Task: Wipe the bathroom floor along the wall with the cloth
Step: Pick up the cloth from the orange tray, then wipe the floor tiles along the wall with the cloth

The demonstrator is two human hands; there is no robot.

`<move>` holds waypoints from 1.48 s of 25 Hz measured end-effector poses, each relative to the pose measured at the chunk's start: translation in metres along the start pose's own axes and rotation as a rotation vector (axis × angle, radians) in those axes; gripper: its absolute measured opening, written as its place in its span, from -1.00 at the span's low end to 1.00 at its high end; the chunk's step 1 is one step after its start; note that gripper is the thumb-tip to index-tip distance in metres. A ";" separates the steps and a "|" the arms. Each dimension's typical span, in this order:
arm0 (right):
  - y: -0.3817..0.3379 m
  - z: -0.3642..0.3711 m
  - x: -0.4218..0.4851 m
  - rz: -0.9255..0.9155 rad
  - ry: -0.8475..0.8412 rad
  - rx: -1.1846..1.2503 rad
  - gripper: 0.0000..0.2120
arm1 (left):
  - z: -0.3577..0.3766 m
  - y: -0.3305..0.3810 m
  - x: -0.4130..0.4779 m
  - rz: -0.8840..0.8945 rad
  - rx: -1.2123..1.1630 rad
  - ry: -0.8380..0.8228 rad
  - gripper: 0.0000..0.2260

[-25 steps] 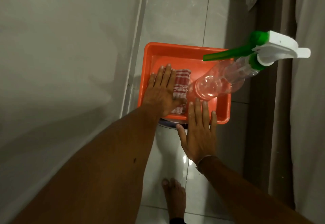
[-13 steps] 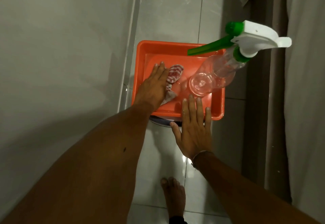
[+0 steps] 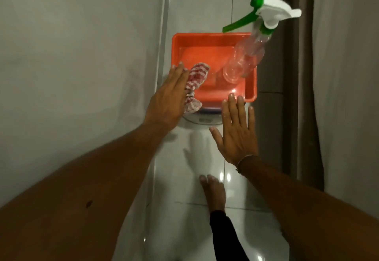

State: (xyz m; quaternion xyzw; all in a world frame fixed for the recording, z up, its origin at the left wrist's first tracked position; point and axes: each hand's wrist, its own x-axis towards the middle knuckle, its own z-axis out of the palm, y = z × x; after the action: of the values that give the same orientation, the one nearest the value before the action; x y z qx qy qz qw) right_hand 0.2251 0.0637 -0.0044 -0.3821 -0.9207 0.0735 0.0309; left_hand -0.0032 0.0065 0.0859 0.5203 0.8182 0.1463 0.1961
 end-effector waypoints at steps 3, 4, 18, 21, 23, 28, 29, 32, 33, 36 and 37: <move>-0.015 -0.004 -0.058 0.031 -0.045 -0.037 -0.19 | 0.001 -0.001 -0.072 -0.024 0.013 -0.020 -0.32; -0.019 -0.003 -0.079 0.042 -0.064 -0.046 -0.18 | 0.006 -0.002 -0.097 -0.039 0.013 -0.053 -0.27; -0.075 0.168 -0.306 0.051 -0.314 -0.081 -0.19 | 0.247 -0.106 -0.327 -0.163 0.126 -0.443 -0.14; -0.060 0.216 -0.288 0.048 -0.337 -0.072 -0.19 | 0.284 -0.139 -0.286 -0.173 0.149 -0.378 -0.13; -0.047 0.249 -0.267 0.036 -0.352 -0.077 -0.17 | 0.307 -0.160 -0.251 -0.160 0.182 -0.312 -0.10; -0.021 0.307 -0.225 0.000 -0.297 -0.079 -0.16 | 0.354 -0.192 -0.203 -0.180 0.287 -0.210 -0.23; -0.018 0.313 -0.223 0.011 -0.287 -0.071 -0.17 | 0.362 -0.192 -0.204 -0.194 0.272 -0.206 -0.30; -0.010 0.333 -0.226 0.039 -0.292 -0.039 -0.19 | 0.385 -0.194 -0.212 -0.171 0.254 -0.245 -0.37; -0.009 0.339 -0.228 0.039 -0.302 -0.031 -0.20 | 0.389 -0.198 -0.210 -0.163 0.250 -0.227 -0.38; -0.009 0.354 -0.229 0.067 -0.328 -0.009 -0.21 | 0.396 -0.212 -0.187 -0.121 0.249 -0.115 -0.37; -0.010 0.357 -0.230 0.082 -0.324 0.004 -0.21 | 0.397 -0.214 -0.181 -0.106 0.265 -0.102 -0.37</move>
State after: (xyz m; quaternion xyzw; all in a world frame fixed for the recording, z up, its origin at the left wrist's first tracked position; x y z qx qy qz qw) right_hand 0.3404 -0.1458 -0.3558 -0.4025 -0.8971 0.1373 -0.1200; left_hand 0.0838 -0.2332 -0.3283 0.5045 0.8457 -0.0002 0.1742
